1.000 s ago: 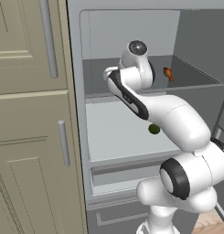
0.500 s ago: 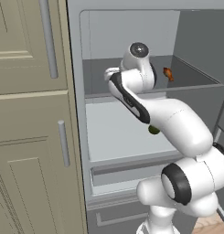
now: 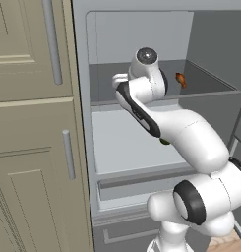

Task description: Place one lime and one chicken drumstick in each tupperware on the nearby counter, to pack two identical lunches.

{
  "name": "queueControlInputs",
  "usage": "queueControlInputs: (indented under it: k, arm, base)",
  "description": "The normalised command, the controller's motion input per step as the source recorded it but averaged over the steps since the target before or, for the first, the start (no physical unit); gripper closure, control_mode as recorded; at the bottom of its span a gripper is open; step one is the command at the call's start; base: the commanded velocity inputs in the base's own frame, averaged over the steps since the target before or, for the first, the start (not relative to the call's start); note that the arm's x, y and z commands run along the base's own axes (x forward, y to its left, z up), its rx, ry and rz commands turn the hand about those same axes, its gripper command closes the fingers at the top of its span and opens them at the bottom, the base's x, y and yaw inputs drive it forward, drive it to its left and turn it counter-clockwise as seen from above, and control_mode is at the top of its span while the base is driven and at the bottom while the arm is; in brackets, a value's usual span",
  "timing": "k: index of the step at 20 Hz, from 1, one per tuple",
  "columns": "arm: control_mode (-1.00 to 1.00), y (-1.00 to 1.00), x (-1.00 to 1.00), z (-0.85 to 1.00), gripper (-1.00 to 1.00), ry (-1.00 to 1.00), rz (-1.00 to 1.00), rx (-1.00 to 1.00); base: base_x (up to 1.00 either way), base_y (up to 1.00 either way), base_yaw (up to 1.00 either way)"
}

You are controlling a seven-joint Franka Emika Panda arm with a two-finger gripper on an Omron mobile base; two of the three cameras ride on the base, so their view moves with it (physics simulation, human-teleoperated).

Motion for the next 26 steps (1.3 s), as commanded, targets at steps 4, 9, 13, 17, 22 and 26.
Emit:
queueControlInputs:
  k: [4,9,13,17,22,26]
  arm:
    - [-1.00,0.00,0.00,-0.52,1.00,0.00,0.00,0.00]
    - [-1.00,0.00,0.00,-0.31,1.00,0.01,0.00,0.00]
    - [-1.00,0.00,0.00,-0.03,1.00,0.00,0.00,0.00]
    - [-1.00,-0.21,-0.44,0.00,1.00,-0.04,0.00,0.00]
    - [-1.00,-0.61,-1.00,0.02,1.00,-0.15,0.00,0.00]
    - [-1.00,-0.74,-0.85,0.12,1.00,-0.15,0.00,0.00]
  base:
    - [0.00,0.00,0.00]
    - [0.00,0.00,0.00]
    - [0.00,0.00,0.00]
    - [0.00,0.00,0.00]
    - [0.00,0.00,0.00]
    - [0.00,0.00,0.00]
